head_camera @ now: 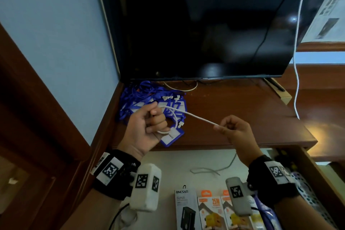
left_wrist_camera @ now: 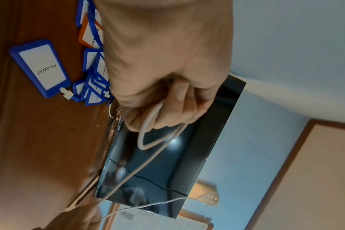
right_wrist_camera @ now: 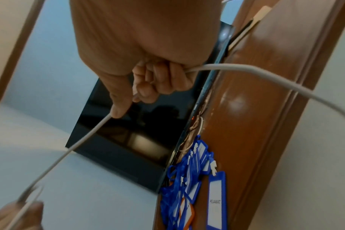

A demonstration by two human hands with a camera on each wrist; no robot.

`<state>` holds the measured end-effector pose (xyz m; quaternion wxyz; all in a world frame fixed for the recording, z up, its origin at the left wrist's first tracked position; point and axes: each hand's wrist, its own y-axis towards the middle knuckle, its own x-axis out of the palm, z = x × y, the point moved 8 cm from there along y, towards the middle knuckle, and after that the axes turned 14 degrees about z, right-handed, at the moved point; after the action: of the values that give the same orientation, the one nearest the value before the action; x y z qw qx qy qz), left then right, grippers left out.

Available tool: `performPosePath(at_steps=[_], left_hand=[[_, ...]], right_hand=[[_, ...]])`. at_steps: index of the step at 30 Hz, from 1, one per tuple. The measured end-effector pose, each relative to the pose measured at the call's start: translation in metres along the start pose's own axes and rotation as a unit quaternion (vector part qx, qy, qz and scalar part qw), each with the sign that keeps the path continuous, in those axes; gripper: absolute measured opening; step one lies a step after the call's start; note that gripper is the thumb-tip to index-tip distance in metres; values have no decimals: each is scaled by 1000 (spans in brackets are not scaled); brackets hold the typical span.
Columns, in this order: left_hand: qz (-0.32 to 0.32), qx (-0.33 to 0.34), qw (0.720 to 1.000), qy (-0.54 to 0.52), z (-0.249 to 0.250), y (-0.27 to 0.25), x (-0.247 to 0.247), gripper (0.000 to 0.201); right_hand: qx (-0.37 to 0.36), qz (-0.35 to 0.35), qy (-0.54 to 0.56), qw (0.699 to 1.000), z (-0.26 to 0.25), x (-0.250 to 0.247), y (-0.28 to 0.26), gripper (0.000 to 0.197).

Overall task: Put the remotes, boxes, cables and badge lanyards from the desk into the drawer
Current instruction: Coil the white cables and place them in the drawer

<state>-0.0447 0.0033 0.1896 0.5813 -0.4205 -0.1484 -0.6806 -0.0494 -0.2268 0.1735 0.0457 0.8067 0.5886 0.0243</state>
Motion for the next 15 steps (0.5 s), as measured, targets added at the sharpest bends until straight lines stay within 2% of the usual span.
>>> performPosePath(at_steps=[4,8,12,15], left_hand=[[12,62,998,-8,14,2,6,32],[31,126,990,62,14,4,23,31],[47,185,967,169,14,2,37,35],[56,232,934,267,15,1,41,36]], right_hand=[[-26,-18,-73,997,3,7,-2,14],[-28,-76,-153,985,12,31,-14,18],[-72,-183,-196,961,6,57,-32,28],[-83,-238,-184,950,-14,68,-40,29]])
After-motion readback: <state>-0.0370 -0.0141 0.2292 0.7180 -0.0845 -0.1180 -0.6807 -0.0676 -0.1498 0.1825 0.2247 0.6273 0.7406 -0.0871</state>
